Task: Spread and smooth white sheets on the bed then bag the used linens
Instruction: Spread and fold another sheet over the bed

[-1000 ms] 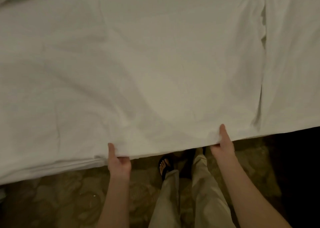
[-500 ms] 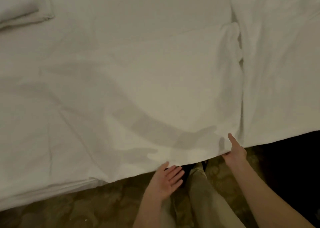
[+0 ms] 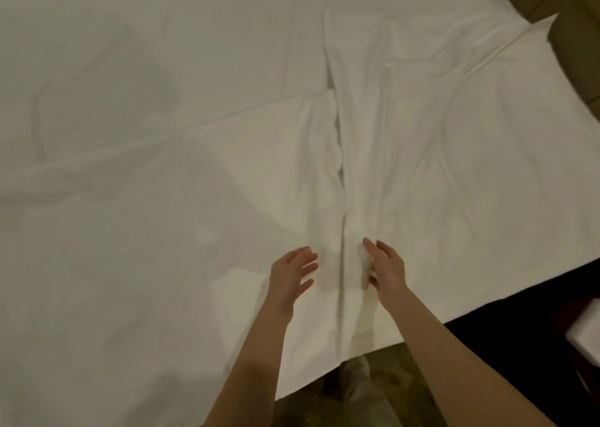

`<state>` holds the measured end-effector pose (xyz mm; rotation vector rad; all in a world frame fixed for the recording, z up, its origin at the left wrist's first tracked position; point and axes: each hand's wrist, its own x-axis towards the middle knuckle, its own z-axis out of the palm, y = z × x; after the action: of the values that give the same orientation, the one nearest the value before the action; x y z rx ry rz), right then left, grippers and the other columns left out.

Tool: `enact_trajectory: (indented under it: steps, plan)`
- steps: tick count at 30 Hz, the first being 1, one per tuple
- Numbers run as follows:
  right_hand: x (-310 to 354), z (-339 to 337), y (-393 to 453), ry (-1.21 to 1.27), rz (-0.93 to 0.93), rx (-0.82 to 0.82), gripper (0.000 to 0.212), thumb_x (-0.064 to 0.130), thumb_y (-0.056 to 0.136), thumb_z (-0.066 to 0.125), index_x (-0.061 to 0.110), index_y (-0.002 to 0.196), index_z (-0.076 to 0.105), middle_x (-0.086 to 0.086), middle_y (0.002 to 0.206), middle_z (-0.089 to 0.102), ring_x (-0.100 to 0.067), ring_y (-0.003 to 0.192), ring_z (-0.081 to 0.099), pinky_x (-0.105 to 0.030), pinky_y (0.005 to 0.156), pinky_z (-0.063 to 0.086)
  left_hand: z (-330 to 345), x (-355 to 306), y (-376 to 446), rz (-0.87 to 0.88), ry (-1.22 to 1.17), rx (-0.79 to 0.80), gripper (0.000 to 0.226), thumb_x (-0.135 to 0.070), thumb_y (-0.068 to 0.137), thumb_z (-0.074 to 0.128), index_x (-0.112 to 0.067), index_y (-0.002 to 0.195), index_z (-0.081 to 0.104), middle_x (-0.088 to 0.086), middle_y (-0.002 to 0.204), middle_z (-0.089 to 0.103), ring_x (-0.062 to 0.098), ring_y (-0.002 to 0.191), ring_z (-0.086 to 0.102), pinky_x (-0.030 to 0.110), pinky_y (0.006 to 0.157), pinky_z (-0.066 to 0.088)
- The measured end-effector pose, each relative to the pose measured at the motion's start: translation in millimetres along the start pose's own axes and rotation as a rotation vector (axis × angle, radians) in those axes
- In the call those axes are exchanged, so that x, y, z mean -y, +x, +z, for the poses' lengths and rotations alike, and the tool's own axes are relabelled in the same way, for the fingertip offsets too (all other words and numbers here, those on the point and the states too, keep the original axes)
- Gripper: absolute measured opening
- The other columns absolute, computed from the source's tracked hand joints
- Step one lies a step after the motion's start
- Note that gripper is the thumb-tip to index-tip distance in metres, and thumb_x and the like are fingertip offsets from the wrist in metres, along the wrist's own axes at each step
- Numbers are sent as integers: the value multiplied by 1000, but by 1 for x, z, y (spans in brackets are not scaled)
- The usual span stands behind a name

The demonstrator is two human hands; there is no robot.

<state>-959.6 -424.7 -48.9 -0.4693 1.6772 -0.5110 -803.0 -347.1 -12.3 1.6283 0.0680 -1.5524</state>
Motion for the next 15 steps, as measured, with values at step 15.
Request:
enact_trajectory:
  steps: [15]
  plan:
    - [115,-67,90,175,-106,16,36,14,86,71,12,60,47,1,56,57,-14,59,56,-28,61,52,161,-37,61,68,196,32,15,-19,92,63,-14,105,68,3,95,73,10,80,67,21,68,51]
